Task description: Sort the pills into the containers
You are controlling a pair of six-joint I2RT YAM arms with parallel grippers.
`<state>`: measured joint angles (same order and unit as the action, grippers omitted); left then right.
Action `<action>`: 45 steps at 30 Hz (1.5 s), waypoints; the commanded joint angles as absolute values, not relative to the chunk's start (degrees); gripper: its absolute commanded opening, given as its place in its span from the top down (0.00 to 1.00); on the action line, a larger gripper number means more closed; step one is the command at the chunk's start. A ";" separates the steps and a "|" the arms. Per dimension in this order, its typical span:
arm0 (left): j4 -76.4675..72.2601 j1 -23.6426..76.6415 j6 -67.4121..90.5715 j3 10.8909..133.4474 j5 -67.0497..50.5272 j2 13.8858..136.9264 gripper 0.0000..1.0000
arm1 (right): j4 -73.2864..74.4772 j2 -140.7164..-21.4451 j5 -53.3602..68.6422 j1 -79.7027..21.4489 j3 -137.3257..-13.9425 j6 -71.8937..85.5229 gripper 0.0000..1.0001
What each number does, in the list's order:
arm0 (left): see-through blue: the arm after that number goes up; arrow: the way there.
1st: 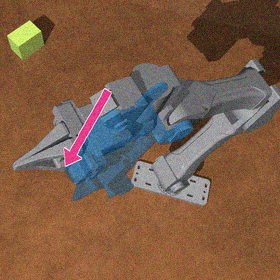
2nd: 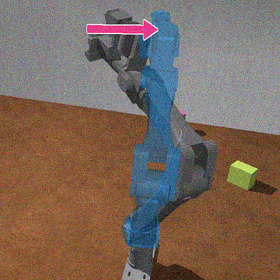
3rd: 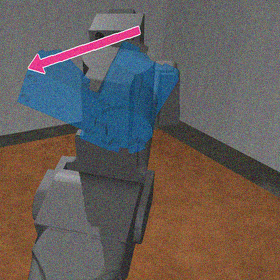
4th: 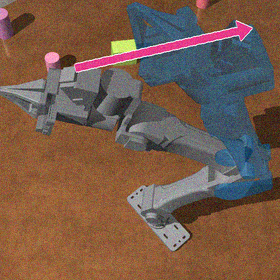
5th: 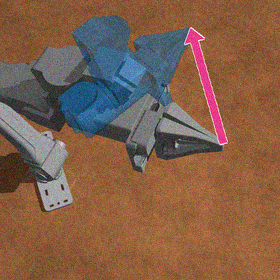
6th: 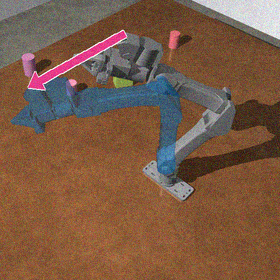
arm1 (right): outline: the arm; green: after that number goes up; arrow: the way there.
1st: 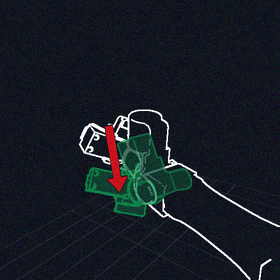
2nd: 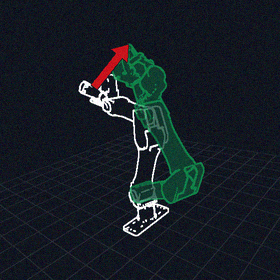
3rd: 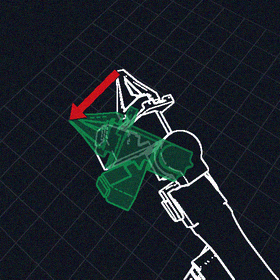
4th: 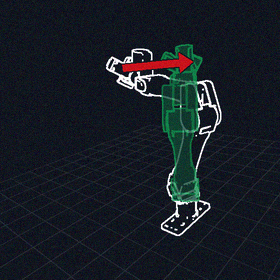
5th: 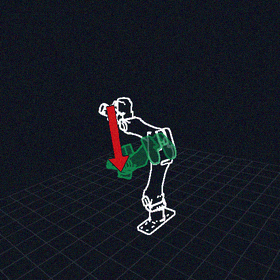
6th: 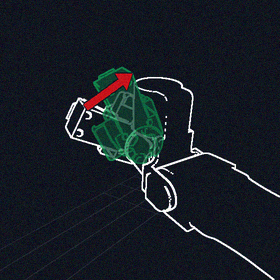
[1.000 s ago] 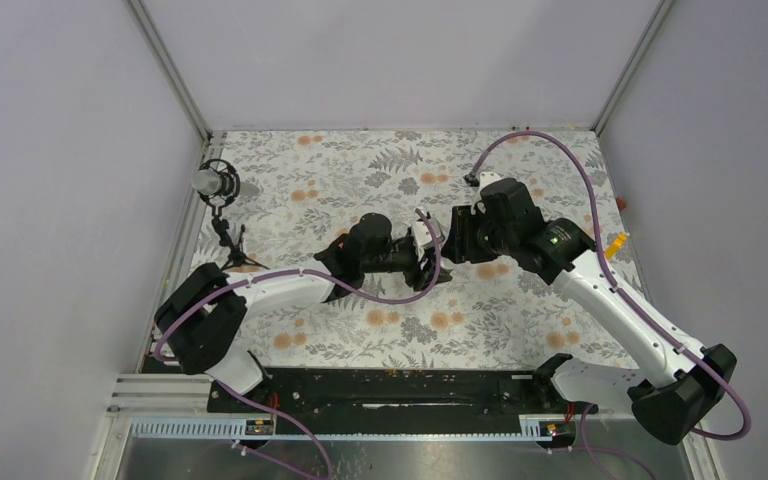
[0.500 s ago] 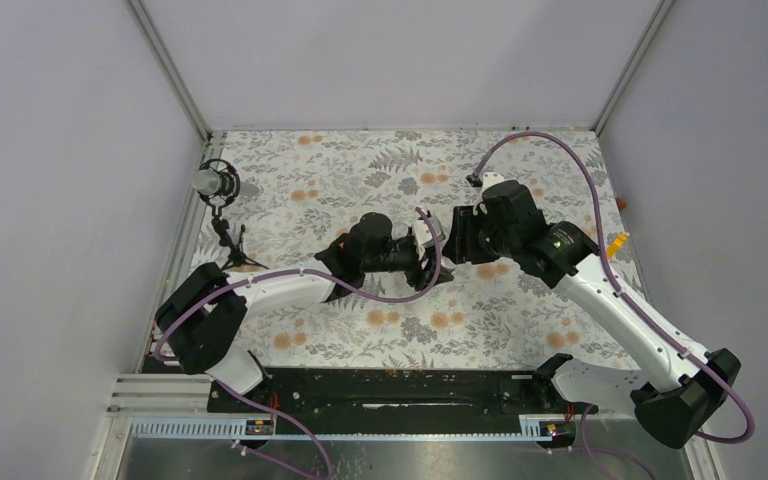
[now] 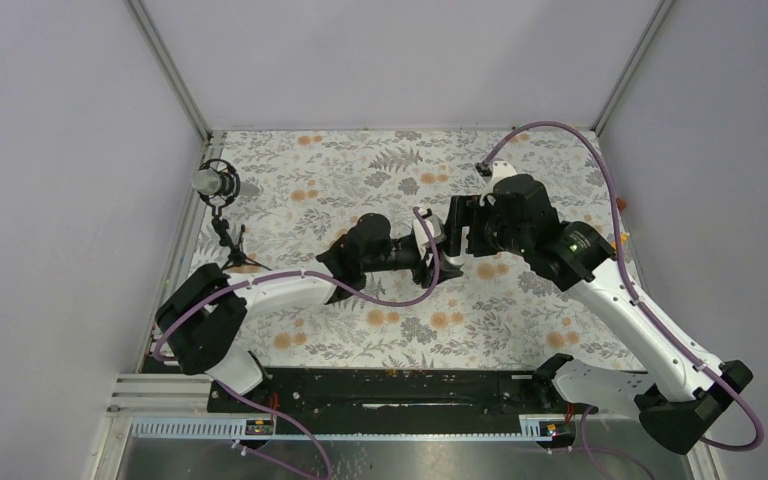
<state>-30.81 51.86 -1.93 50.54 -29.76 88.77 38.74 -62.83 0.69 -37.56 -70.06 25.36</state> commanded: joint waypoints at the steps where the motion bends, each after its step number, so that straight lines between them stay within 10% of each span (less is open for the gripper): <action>1: -36.26 52.12 -2.22 51.43 -32.02 87.55 1.00 | 40.06 -61.84 0.29 -38.23 -74.39 22.21 0.20; 19: -39.97 49.05 -0.33 48.54 -43.84 79.73 1.00 | 55.84 -67.41 10.14 -38.21 -84.82 -1.14 0.27; 45: -41.13 48.94 0.53 47.86 -44.03 84.47 1.00 | 47.60 -71.58 1.64 -38.18 -82.42 10.21 0.27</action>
<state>-36.14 49.08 0.49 48.14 -43.13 86.39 49.80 -71.37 5.04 -37.78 -82.59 8.45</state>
